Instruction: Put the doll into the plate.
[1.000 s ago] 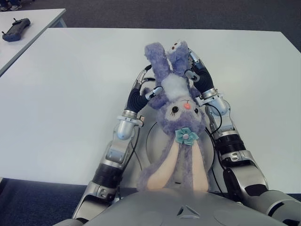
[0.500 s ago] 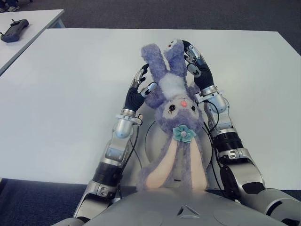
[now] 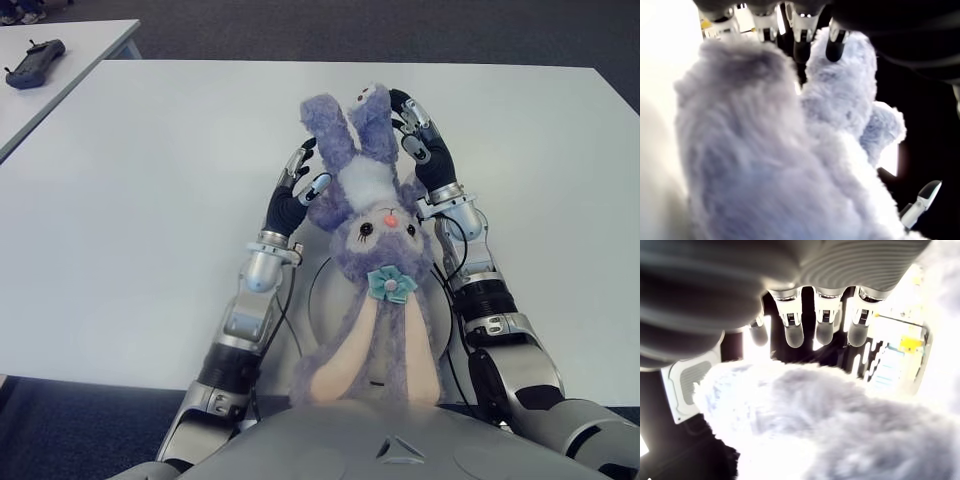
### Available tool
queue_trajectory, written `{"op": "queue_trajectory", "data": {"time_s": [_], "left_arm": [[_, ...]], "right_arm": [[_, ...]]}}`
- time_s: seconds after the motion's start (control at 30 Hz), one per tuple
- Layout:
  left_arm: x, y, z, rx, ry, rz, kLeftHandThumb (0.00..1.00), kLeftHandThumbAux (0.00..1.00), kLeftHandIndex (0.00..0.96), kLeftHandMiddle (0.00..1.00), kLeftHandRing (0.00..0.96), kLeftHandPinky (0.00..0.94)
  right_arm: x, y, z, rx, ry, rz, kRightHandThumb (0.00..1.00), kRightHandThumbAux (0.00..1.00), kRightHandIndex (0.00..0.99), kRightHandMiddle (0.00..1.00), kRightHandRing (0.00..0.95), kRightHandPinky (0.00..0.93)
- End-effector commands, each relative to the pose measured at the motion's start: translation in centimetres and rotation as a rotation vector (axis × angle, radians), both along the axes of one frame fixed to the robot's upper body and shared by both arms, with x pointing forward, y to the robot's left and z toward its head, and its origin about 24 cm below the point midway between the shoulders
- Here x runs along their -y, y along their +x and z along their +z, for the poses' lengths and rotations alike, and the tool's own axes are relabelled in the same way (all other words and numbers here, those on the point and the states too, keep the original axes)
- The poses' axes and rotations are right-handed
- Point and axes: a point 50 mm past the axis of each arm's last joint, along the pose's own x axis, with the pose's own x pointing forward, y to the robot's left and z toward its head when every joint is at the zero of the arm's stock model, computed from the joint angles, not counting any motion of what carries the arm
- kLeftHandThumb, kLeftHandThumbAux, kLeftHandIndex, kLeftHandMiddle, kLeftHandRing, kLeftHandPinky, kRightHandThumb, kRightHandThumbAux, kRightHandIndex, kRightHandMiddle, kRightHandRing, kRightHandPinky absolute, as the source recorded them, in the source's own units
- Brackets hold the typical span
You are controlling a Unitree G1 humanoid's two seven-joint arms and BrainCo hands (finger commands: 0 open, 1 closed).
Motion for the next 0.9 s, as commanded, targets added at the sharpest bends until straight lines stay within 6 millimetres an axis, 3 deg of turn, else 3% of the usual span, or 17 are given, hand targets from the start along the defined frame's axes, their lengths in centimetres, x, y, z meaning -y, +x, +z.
{"op": "queue_trajectory", "data": {"time_s": [0.03,0.7,0.9], "left_arm": [[-0.5,0.0,-1.5,-0.072,0.026,0.008,0.000,0.222,0.000,0.000,0.000,0.000],[-1.3,0.4,-1.9,-0.122,0.041,0.050,0.000,0.222,0.000,0.000,0.000,0.000],[-2.6,0.7,-2.0,-0.126,0.047,0.076,0.000,0.223,0.000,0.000,0.000,0.000]], "right_arm": [[-0.1,0.3,0.1,0.007,-0.009,0.004,0.000,0.245,0.000,0.000,0.000,0.000],[0.1,0.9,-0.2,0.003,-0.021,-0.020,0.000,0.273,0.000,0.000,0.000,0.000],[0.2,1.0,0.1,0.004,-0.017,-0.021,0.000,0.287,0.000,0.000,0.000,0.000]]}}
